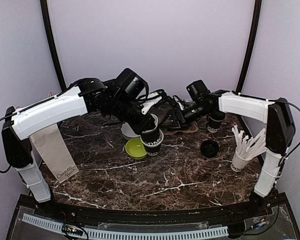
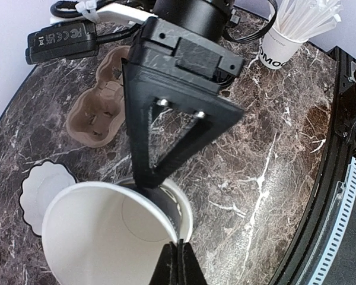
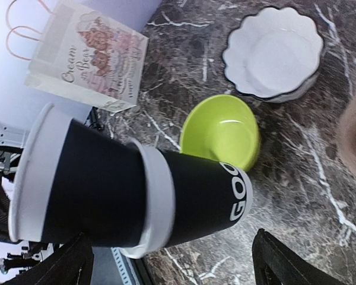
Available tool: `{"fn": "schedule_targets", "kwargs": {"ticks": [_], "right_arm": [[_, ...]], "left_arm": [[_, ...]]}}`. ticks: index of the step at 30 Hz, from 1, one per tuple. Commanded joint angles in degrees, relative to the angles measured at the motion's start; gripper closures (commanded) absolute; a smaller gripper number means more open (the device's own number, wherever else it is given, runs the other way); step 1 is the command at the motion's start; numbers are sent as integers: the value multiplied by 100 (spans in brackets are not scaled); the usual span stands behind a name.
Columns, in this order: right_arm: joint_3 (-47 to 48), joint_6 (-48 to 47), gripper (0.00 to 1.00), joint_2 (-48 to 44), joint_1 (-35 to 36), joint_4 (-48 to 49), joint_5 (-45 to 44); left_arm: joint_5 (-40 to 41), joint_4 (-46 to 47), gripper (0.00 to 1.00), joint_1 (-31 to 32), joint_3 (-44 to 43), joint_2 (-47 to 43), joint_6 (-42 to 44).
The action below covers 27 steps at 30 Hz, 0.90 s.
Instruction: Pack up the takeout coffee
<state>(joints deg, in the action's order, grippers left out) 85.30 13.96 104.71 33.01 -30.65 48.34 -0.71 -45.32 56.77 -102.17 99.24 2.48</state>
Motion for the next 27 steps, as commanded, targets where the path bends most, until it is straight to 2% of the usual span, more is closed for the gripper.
{"fn": "schedule_targets", "kwargs": {"ticks": [1, 8, 27], "right_arm": [[-234, -86, 7, 110, -101, -138, -733], [-321, -521, 8, -130, -128, -242, -848], [-126, -930, 8, -481, -146, -392, -1221]], "left_arm": [[-392, 467, 100, 69, -30, 144, -16], [-273, 279, 100, 65, -270, 623, 18], [-131, 122, 100, 69, -388, 719, 46]]}}
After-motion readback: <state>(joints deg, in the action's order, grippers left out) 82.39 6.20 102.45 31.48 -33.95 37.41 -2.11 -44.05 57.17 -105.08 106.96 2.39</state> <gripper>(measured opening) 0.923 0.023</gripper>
